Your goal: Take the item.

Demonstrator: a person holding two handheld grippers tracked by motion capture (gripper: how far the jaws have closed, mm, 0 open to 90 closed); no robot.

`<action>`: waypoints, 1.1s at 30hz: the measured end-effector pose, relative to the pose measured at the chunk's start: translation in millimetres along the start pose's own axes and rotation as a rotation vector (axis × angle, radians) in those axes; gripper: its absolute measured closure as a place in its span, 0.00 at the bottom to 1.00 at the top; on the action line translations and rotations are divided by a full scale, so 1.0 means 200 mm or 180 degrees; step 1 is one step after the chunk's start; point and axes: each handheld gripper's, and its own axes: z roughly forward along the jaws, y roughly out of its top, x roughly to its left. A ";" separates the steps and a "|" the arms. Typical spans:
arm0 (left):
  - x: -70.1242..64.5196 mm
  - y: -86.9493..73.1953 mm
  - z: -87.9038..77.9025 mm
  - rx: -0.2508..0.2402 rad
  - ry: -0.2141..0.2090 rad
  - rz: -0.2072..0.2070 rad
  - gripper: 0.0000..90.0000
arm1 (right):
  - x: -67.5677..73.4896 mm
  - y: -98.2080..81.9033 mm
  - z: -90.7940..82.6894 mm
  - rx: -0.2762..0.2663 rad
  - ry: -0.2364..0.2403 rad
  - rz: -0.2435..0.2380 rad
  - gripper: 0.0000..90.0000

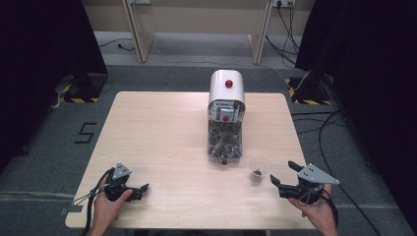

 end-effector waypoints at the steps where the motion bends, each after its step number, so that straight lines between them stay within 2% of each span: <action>1: 0.00 0.00 0.00 0.0000 0.0000 0.0003 0.00 | 0.00 0.00 0.00 0.0011 0.0000 0.0009 0.19; 33: 0.00 0.00 0.00 0.0000 0.0002 0.0008 0.00 | 0.03 -0.13 -0.03 0.0165 -0.0068 0.0058 0.20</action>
